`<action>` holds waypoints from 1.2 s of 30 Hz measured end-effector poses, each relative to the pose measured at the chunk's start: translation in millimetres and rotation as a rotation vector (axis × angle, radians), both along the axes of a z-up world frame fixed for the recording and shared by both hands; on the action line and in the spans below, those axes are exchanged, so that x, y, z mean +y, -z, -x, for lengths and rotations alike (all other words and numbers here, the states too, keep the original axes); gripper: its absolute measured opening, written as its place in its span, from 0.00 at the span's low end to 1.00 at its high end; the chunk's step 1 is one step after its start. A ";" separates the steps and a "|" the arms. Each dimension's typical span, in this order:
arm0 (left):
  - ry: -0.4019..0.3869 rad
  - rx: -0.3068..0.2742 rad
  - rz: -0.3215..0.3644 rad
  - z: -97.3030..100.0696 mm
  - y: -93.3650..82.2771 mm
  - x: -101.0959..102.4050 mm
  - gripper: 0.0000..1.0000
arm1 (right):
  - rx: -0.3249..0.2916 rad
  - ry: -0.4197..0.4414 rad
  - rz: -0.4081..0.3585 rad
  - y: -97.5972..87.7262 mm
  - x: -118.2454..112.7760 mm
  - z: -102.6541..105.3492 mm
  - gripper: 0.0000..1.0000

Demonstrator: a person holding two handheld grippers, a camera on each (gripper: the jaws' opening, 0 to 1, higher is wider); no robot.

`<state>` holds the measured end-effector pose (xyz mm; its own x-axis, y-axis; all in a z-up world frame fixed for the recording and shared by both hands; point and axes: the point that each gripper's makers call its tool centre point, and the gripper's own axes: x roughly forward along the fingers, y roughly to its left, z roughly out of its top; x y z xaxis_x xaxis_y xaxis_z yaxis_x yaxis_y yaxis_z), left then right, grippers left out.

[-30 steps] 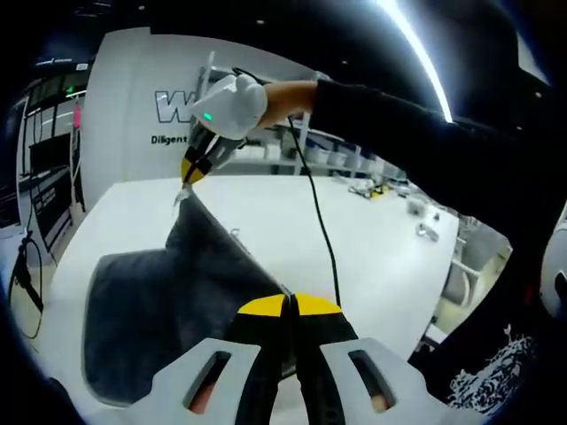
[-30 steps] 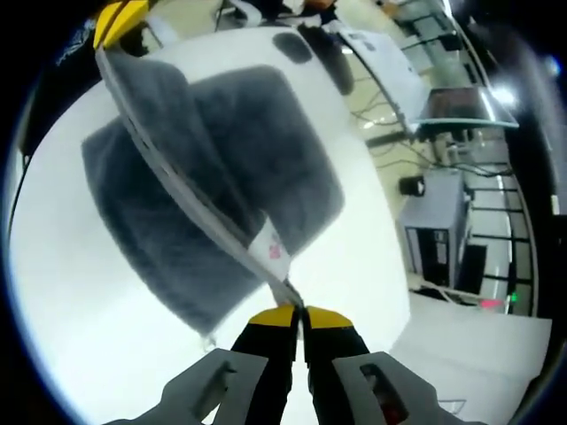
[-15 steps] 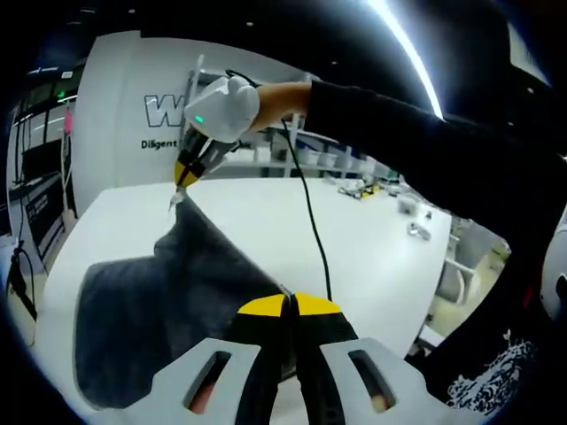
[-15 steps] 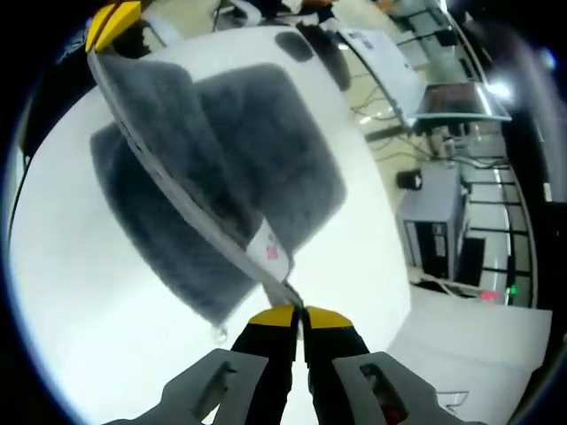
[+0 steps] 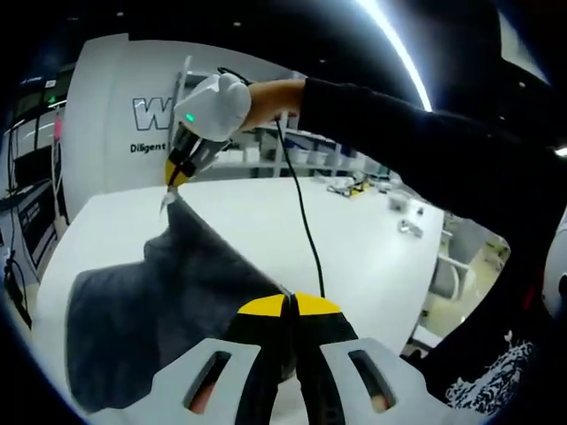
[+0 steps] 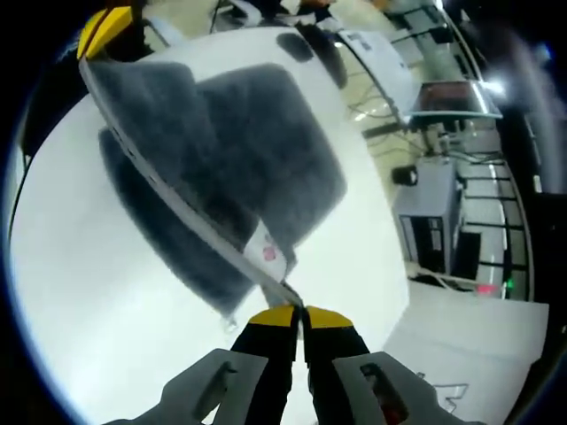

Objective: Open the folded towel by lifting each exposed corner and separating the folded layers until the towel lies flat within the target outline without major curled edges

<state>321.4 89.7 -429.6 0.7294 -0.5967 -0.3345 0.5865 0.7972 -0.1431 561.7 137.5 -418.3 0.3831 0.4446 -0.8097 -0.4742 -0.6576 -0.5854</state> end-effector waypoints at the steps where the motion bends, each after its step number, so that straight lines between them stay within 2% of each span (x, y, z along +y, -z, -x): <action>1: 0.004 -0.001 -0.001 -0.2 0.0 -2.4 0.00 | -0.002 0.002 -0.002 -1.0 -1.8 0.4 0.00; 6: 0.029 -0.008 -0.004 1.5 -2.4 -16.5 0.00 | -0.004 0.010 0.002 1.0 -11.1 1.1 0.00; 15: 0.051 -0.025 -0.021 -2.2 -1.0 -26.8 0.00 | -0.006 0.036 -0.008 2.5 -26.8 -2.8 0.00; 27: 0.092 -0.045 -0.029 3.3 -6.9 -57.2 0.00 | -0.035 0.063 -0.023 -11.0 -55.2 0.9 0.00; 36: 0.109 -0.061 -0.030 5.0 -7.3 -75.9 0.00 | -0.039 0.088 -0.024 -10.8 -81.0 -0.6 0.00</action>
<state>316.4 13.9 -422.3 0.6805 -0.6635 -0.3109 0.6765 0.7319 -0.0814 562.4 56.5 -407.5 0.4525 0.4271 -0.7828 -0.5062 -0.5997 -0.6198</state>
